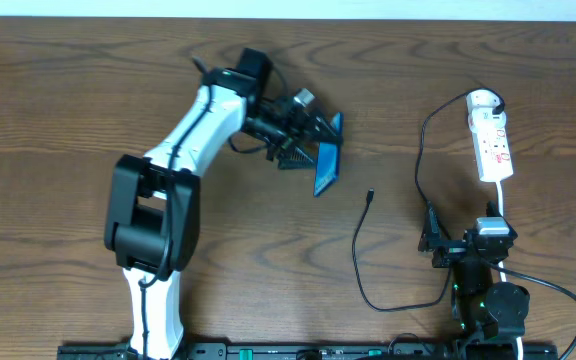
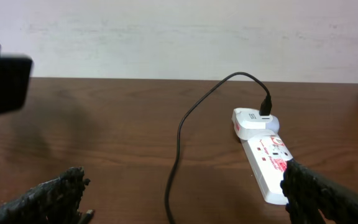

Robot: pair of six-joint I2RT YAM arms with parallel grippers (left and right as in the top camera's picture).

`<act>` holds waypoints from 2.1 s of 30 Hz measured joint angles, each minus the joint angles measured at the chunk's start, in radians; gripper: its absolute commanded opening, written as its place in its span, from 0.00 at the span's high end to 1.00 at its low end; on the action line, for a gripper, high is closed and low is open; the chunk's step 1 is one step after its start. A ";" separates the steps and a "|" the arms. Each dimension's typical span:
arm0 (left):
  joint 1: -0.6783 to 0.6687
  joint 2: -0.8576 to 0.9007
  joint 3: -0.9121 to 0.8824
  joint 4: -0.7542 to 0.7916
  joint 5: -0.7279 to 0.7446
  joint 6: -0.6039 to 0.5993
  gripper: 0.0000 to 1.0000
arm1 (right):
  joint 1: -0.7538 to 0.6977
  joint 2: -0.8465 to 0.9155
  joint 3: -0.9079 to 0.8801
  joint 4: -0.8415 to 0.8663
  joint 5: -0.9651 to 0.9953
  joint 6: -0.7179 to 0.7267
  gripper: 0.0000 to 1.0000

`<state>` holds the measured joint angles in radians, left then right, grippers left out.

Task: Plug charger to phone and switch on socket
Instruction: 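Lift the phone with the left gripper and raise it upright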

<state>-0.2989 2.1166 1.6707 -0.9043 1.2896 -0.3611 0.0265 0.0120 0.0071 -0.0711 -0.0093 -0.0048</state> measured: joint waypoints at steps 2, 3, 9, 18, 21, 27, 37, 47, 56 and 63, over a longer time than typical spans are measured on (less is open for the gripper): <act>0.035 0.000 0.000 0.000 0.079 -0.001 0.25 | 0.000 0.000 0.000 0.000 0.000 0.000 0.01; 0.054 0.000 0.000 0.000 0.113 -0.007 0.25 | 0.000 0.000 0.000 0.000 0.000 0.000 0.01; 0.132 0.000 0.000 -0.002 0.196 -0.106 0.25 | 0.000 0.000 0.000 0.000 0.000 0.000 0.01; 0.166 0.000 0.000 -0.003 0.223 -0.310 0.25 | 0.000 0.000 0.000 0.000 0.000 0.000 0.01; 0.173 0.000 0.000 -0.003 0.224 -0.374 0.26 | 0.000 0.000 0.000 0.000 0.000 0.000 0.01; 0.181 0.000 0.000 -0.003 0.225 -0.449 0.28 | 0.000 0.000 0.000 0.000 0.000 0.000 0.01; 0.190 -0.044 0.000 -0.003 0.225 -0.486 0.29 | 0.000 0.000 0.000 0.000 0.000 0.000 0.01; 0.230 -0.174 0.000 -0.004 0.225 -0.539 0.29 | 0.000 0.000 0.000 0.000 0.000 0.000 0.01; 0.231 -0.254 0.000 -0.004 0.228 -0.578 0.29 | 0.000 0.000 0.000 0.000 0.002 -0.002 0.01; 0.231 -0.254 0.000 -0.004 0.227 -0.606 0.29 | 0.000 0.000 0.000 0.003 0.004 -0.015 0.01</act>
<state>-0.0681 1.8626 1.6707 -0.9085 1.5169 -0.9668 0.0265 0.0120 0.0071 -0.0681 -0.0051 -0.0200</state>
